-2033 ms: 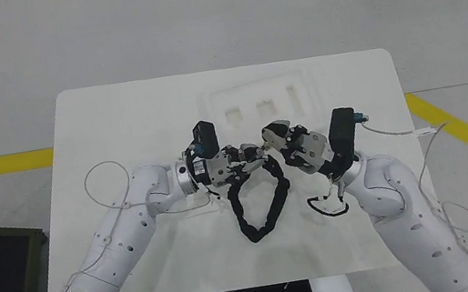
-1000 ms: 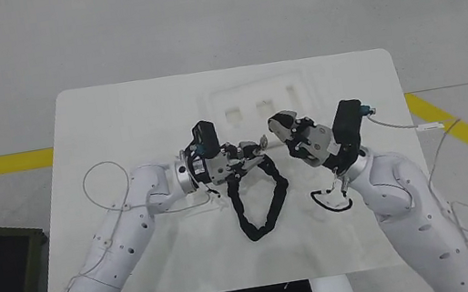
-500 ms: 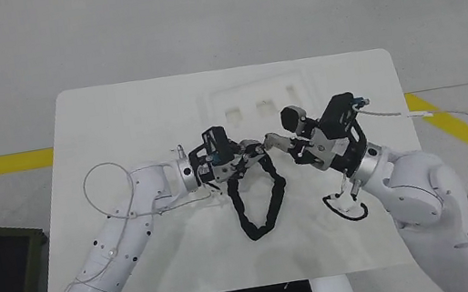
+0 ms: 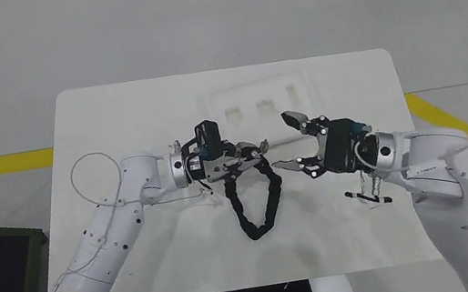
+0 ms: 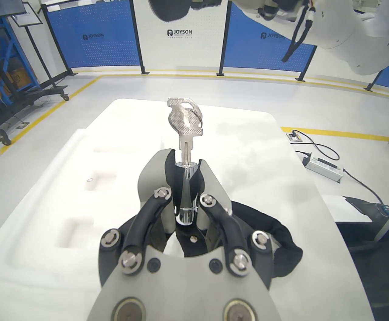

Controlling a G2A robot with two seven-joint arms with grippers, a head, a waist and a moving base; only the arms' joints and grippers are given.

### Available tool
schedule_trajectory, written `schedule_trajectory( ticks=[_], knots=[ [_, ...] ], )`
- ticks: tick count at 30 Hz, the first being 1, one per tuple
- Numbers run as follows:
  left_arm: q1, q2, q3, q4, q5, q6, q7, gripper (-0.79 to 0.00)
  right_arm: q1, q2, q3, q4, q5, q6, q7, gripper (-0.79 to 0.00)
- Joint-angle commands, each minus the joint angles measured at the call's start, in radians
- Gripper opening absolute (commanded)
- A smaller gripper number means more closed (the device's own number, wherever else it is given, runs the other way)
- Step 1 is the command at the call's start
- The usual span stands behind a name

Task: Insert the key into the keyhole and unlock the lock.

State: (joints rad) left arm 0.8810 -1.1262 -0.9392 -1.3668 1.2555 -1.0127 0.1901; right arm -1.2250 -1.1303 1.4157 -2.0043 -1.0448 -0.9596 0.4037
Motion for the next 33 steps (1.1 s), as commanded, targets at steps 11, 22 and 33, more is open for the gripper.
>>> schedule_trajectory(
  ticks=[11,22,33],
  knots=[
    [-0.186,0.086,0.23,0.004,-0.322,0.0,-0.214,-0.785,0.077,0.016,-0.114,0.005,-0.488,-0.053,-0.23,-0.148],
    [-0.246,0.155,0.327,-0.002,-0.415,0.0,-0.196,-0.785,0.083,0.043,-0.133,0.043,-0.742,-0.035,-0.447,-0.437],
    [-0.275,0.183,0.386,-0.002,-0.428,0.0,-0.144,-0.785,0.081,0.061,-0.16,0.065,-0.847,-0.015,-0.554,-0.493]
  ],
)
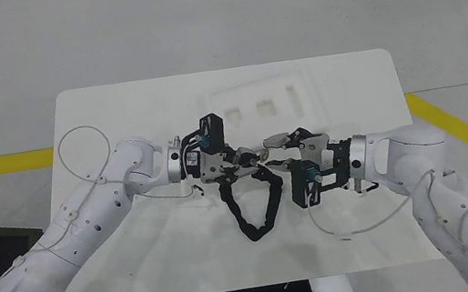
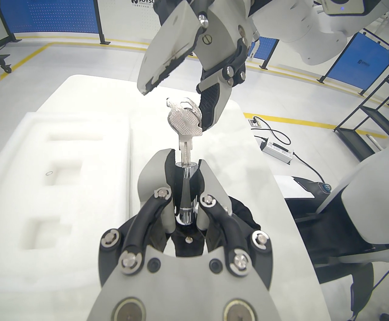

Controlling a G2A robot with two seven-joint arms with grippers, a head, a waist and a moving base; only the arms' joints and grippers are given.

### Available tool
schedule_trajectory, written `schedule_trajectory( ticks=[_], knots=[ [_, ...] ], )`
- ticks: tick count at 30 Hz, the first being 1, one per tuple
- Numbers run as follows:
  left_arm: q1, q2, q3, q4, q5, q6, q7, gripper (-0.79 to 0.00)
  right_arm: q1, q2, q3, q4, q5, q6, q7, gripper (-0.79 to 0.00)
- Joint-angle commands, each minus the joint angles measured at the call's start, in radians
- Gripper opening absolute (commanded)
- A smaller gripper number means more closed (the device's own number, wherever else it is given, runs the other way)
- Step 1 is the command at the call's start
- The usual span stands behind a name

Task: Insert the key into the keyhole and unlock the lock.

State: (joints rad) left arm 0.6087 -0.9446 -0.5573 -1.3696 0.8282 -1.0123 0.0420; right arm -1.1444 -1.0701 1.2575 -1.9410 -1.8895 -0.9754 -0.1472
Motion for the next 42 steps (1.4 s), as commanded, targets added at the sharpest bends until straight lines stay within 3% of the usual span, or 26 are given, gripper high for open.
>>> schedule_trajectory(
  ticks=[1,3,13,23,37,42],
  knots=[
    [-0.005,0.002,0.009,0.001,0.0,0.0,0.008,-0.785,0.002,0.002,-0.005,0.003,-0.006,0.003,-0.008,-0.499],
    [-0.011,0.004,0.017,0.003,0.0,0.0,0.016,-0.785,0.006,0.004,-0.01,0.006,-0.011,0.006,-0.015,-0.517],
    [-0.034,0.011,0.051,0.012,-0.001,0.0,0.039,-0.785,0.025,0.01,-0.037,0.021,-0.01,0.0,-0.032,-0.782],
    [-0.052,0.009,0.056,0.02,0.054,0.0,0.044,-0.785,0.032,0.01,-0.042,0.054,0.12,-0.037,0.072,-0.785],
    [-0.02,-0.004,0.003,-0.009,0.164,0.051,0.016,-0.785,0.051,0.01,-0.075,0.072,0.468,-0.037,0.394,-0.785],
    [0.002,-0.004,-0.02,-0.032,0.198,0.075,0.005,-0.785,0.053,0.008,-0.087,0.08,0.628,0.011,0.541,-0.785]
  ],
)
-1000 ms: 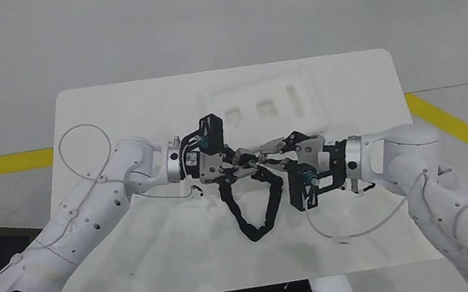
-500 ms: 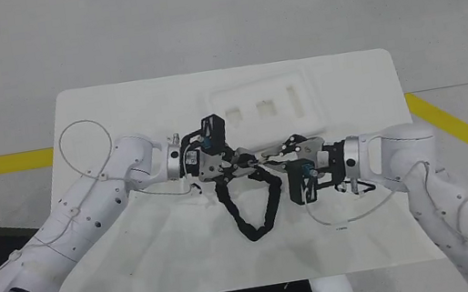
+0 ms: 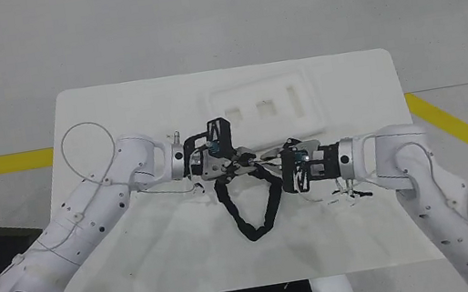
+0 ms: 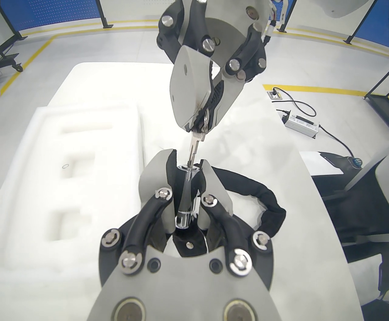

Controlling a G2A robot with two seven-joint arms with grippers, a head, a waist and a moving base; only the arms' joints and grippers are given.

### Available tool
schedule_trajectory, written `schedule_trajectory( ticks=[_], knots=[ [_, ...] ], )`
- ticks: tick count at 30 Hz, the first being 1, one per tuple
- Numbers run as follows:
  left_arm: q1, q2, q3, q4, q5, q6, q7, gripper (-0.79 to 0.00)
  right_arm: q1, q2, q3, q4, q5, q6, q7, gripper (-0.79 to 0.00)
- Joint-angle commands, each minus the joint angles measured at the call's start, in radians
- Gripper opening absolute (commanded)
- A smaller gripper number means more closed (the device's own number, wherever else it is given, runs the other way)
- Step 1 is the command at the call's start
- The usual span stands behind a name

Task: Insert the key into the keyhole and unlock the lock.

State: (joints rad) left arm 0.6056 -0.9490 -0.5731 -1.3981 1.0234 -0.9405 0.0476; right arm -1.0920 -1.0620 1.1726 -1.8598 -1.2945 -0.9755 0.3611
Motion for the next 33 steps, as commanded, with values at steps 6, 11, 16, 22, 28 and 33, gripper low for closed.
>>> schedule_trajectory(
  ticks=[6,11,16,22,28,33],
  knots=[
    [0.034,0.004,-0.035,-0.029,0.035,0.019,-0.014,-0.785,-0.003,-0.002,-0.015,-0.015,0.239,0.133,0.193,-0.785],
    [0.059,0.007,-0.06,-0.052,0.061,0.031,-0.02,-0.785,-0.002,-0.002,-0.028,-0.034,0.385,0.251,0.338,-0.785],
    [0.083,0.009,-0.084,-0.07,0.071,0.041,-0.025,-0.785,-0.002,-0.001,-0.035,-0.055,0.471,0.351,0.43,-0.785],
    [0.108,0.012,-0.115,-0.098,0.095,0.066,-0.056,-0.785,-0.011,-0.003,-0.047,-0.086,0.544,0.477,0.492,-0.785],
    [0.132,0.015,-0.139,-0.13,0.11,0.073,-0.086,-0.785,-0.022,-0.006,-0.053,-0.108,0.555,0.574,0.487,-0.785],
    [0.154,0.016,-0.159,-0.146,0.115,0.079,-0.095,-0.785,-0.021,-0.008,-0.065,-0.115,0.553,0.599,0.475,-0.785]
  ],
)
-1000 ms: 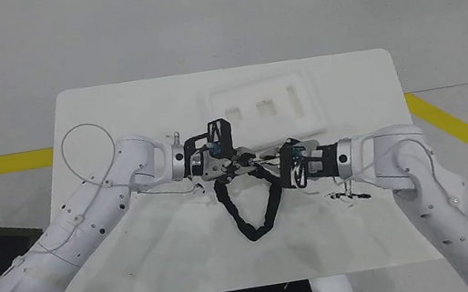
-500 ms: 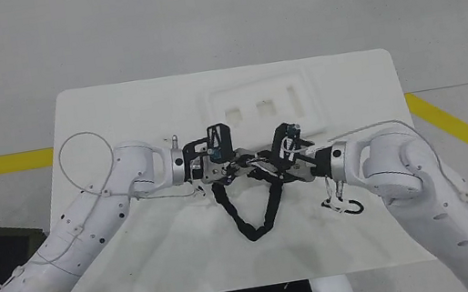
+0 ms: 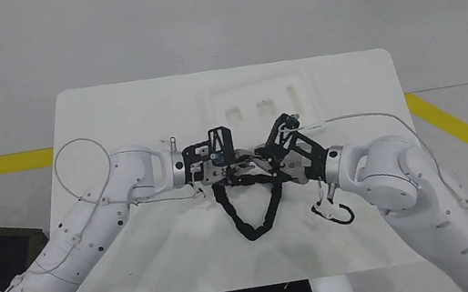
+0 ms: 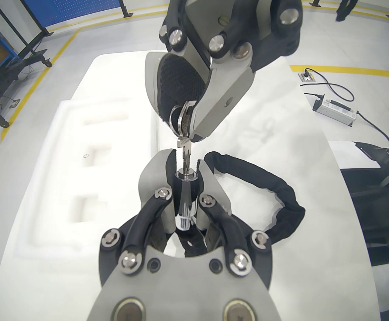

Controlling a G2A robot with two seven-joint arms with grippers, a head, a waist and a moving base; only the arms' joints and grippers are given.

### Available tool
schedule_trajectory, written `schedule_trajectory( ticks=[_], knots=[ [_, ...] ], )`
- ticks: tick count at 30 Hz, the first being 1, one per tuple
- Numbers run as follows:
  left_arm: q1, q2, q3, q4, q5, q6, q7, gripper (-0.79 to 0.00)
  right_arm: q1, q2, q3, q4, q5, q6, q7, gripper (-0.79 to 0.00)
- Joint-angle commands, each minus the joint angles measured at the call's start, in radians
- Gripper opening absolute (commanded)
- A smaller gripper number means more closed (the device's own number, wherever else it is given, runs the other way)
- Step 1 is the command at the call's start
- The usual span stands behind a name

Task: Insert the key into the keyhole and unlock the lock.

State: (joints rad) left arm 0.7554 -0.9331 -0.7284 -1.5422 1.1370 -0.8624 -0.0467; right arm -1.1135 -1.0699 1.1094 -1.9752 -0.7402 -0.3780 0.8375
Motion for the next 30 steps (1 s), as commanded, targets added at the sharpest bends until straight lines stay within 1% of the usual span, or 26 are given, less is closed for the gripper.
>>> schedule_trajectory(
  ticks=[1,2,4,5,6,7,8,9,10,16,19,24,26,30],
  knots=[
    [0.008,0.0,-0.008,-0.003,0.001,0.003,-0.001,-0.785,0.001,-0.001,-0.004,0.001,-0.002,0.003,-0.004,-0.776],
    [0.013,0.001,-0.012,-0.004,0.0,0.003,0.0,-0.785,0.001,-0.001,-0.006,0.001,-0.003,0.004,-0.007,-0.754],
    [0.021,0.001,-0.021,-0.004,0.001,0.007,0.0,-0.785,0.001,-0.001,-0.009,0.004,-0.008,0.004,-0.016,-0.785],
    [0.026,0.001,-0.026,-0.004,0.0,0.009,0.002,-0.785,0.001,-0.002,-0.01,0.005,-0.011,0.005,-0.023,-0.785],
    [0.03,0.002,-0.03,-0.004,0.002,0.008,0.001,-0.785,0.0,-0.002,-0.011,0.006,-0.016,0.004,-0.03,-0.77],
    [0.034,0.002,-0.034,-0.002,0.002,0.009,0.001,-0.785,-0.001,-0.002,-0.013,0.006,-0.019,0.003,-0.034,-0.72],
    [0.038,0.002,-0.038,-0.001,0.001,0.009,0.003,-0.785,-0.003,-0.002,-0.016,0.007,-0.022,0.003,-0.037,-0.606],
    [0.041,0.002,-0.042,0.001,0.0,0.009,0.004,-0.785,-0.004,-0.002,-0.017,0.007,-0.025,0.003,-0.044,-0.397],
    [0.047,0.002,-0.047,0.001,-0.009,0.013,0.014,-0.785,-0.005,-0.003,-0.02,0.008,-0.029,0.003,-0.049,0.0],
    [0.066,0.001,-0.068,-0.001,-0.006,0.008,0.025,-0.785,-0.006,-0.005,-0.031,0.016,-0.047,-0.008,-0.097,0.0],
    [0.076,0.0,-0.077,0.0,-0.006,0.012,0.028,-0.785,-0.005,-0.007,-0.025,0.011,-0.07,-0.001,-0.145,0.0],
    [0.101,0.001,-0.105,0.016,-0.019,0.032,0.046,-0.785,-0.035,-0.006,0.008,0.002,-0.104,0.015,-0.26,0.0],
    [0.116,0.003,-0.126,0.023,-0.029,0.048,0.068,-0.785,-0.057,-0.004,0.026,0.001,-0.128,0.011,-0.305,0.0],
    [0.153,0.014,-0.182,0.023,-0.029,0.083,0.101,-0.785,-0.121,-0.003,0.058,0.0,-0.157,0.052,-0.43,0.0]
  ],
)
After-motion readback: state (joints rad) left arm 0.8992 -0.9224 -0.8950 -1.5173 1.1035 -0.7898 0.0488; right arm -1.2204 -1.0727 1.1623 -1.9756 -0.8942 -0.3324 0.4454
